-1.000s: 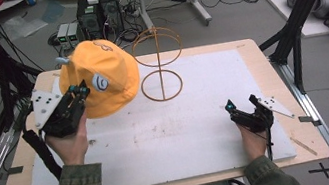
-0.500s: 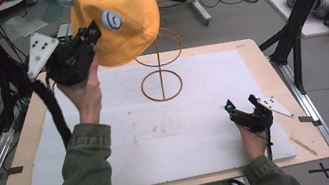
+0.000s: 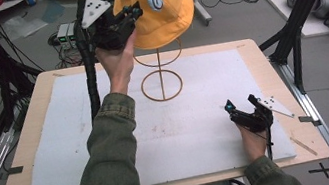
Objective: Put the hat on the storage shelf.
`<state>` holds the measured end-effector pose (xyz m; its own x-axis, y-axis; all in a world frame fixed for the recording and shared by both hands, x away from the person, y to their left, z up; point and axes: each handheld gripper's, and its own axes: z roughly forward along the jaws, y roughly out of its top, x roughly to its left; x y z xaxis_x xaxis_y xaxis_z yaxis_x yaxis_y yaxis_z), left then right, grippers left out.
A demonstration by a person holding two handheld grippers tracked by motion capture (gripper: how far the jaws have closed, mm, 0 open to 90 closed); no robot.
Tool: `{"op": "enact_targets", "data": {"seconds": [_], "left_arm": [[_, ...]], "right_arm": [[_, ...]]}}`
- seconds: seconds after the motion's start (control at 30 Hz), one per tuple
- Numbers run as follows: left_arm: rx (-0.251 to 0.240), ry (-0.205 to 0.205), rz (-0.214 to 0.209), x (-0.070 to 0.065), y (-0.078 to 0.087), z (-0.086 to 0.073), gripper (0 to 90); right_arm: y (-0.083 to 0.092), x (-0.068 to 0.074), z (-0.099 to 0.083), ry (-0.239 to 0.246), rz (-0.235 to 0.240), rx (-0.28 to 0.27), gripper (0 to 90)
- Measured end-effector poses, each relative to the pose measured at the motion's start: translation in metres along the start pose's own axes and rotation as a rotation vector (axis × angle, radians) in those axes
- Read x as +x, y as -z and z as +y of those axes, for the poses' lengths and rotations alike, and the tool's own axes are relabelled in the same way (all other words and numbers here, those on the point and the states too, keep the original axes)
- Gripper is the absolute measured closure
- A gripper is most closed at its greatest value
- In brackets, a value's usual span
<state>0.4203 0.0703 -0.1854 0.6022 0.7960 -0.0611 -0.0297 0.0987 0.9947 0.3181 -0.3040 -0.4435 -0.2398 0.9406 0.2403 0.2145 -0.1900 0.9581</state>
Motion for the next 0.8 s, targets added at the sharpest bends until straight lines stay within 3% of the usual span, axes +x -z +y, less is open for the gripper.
{"op": "enact_targets", "data": {"seconds": [0.23,0.47,0.63,0.8], "left_arm": [[0.150,-0.013,0.032,0.001,-0.019,-0.017,88.5],[0.260,-0.010,0.056,0.003,-0.027,-0.029,88.5],[0.295,0.051,0.071,0.013,-0.028,-0.046,88.5],[0.301,0.079,0.073,0.019,-0.027,-0.059,88.5]], "right_arm": [[0.001,0.000,0.001,0.002,0.002,-0.005,4.5],[0.001,0.001,0.001,0.004,0.007,-0.001,4.5],[0.002,0.000,0.001,0.007,0.008,-0.006,4.5],[0.001,0.000,0.001,0.003,0.004,-0.004,4.5]]}}
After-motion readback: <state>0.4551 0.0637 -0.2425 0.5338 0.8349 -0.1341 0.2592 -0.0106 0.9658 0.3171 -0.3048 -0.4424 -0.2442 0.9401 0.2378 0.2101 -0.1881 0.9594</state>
